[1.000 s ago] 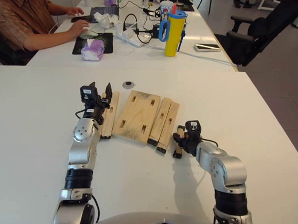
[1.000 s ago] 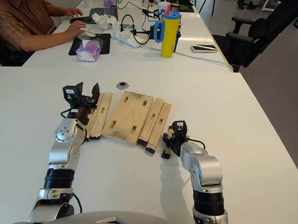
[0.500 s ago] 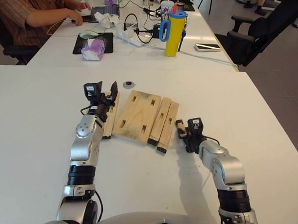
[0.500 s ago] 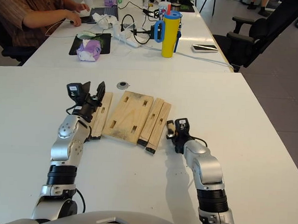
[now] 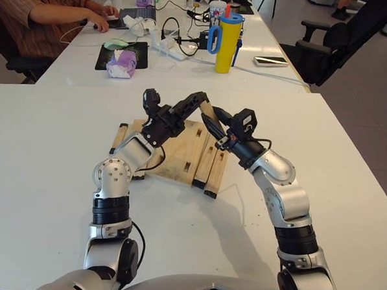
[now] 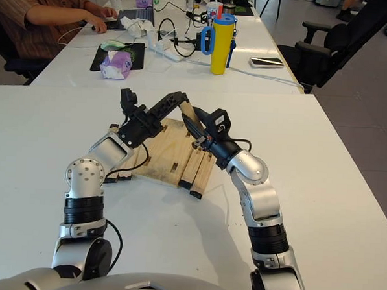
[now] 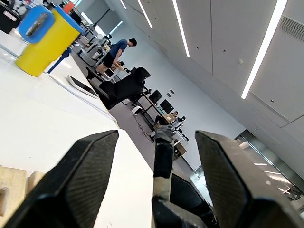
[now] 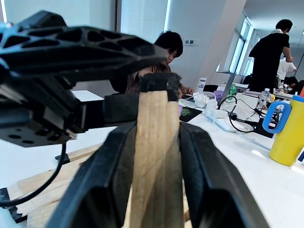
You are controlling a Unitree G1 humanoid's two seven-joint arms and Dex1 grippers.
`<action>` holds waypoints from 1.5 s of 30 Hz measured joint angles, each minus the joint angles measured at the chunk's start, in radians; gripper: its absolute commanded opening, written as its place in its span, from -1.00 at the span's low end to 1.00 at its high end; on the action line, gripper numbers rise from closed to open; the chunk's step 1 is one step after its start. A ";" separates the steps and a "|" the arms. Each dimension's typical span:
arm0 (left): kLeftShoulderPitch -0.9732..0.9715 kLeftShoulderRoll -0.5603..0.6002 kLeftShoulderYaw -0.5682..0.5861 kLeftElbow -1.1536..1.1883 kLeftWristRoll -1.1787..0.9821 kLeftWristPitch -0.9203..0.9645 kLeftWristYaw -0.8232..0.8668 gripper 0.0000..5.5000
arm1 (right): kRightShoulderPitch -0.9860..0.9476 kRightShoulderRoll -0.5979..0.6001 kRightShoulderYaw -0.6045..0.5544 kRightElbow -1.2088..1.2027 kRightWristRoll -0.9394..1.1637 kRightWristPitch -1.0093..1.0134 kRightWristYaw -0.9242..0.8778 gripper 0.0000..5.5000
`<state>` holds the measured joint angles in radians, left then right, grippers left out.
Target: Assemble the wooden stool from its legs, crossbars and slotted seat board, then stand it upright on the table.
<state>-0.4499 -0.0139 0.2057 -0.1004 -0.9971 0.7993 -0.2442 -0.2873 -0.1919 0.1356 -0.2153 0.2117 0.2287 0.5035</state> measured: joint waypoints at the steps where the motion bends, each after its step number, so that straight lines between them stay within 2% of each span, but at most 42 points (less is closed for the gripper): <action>1: 0.000 0.000 0.000 -0.002 -0.006 0.004 0.002 0.02 | 0.000 0.000 0.002 0.001 0.000 -0.006 0.004 -0.54; 19: -0.003 0.016 0.000 -0.006 -0.062 0.035 0.024 -0.84 | 0.000 -0.008 0.006 0.004 0.000 -0.034 0.028 -0.54; 21: -0.003 0.021 -0.001 -0.005 -0.060 0.034 0.026 -0.85 | 0.000 -0.010 0.007 0.005 -0.005 -0.042 0.028 -0.54; 22: -0.004 0.022 -0.002 -0.005 -0.058 0.033 0.026 -0.85 | 0.000 -0.010 0.007 0.007 -0.008 -0.046 0.028 -0.43; 26: -0.004 0.031 -0.012 -0.007 0.001 -0.010 0.029 -0.85 | 0.000 -0.024 0.015 0.013 -0.031 -0.060 0.030 -0.22; 29: 0.006 0.030 0.008 -0.036 0.098 -0.130 0.078 -0.85 | 0.009 -0.048 0.044 0.031 -0.080 -0.063 0.030 -0.06; 33: 0.066 0.035 0.032 -0.097 0.222 -0.256 0.137 -0.85 | 0.027 -0.062 0.044 0.070 -0.113 -0.036 -0.001 -0.02; 39: 0.186 0.065 0.104 -0.105 0.430 -0.459 0.219 -0.85 | 0.041 -0.060 -0.044 0.136 -0.110 0.017 -0.082 -0.02; 45: 0.209 0.077 0.112 -0.032 0.511 -0.541 0.225 -0.85 | 0.041 -0.032 -0.044 0.147 -0.107 0.027 -0.101 -0.02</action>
<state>-0.2407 0.0633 0.3173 -0.1321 -0.4865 0.2583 -0.0192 -0.2467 -0.2235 0.0920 -0.0685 0.1049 0.2554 0.4029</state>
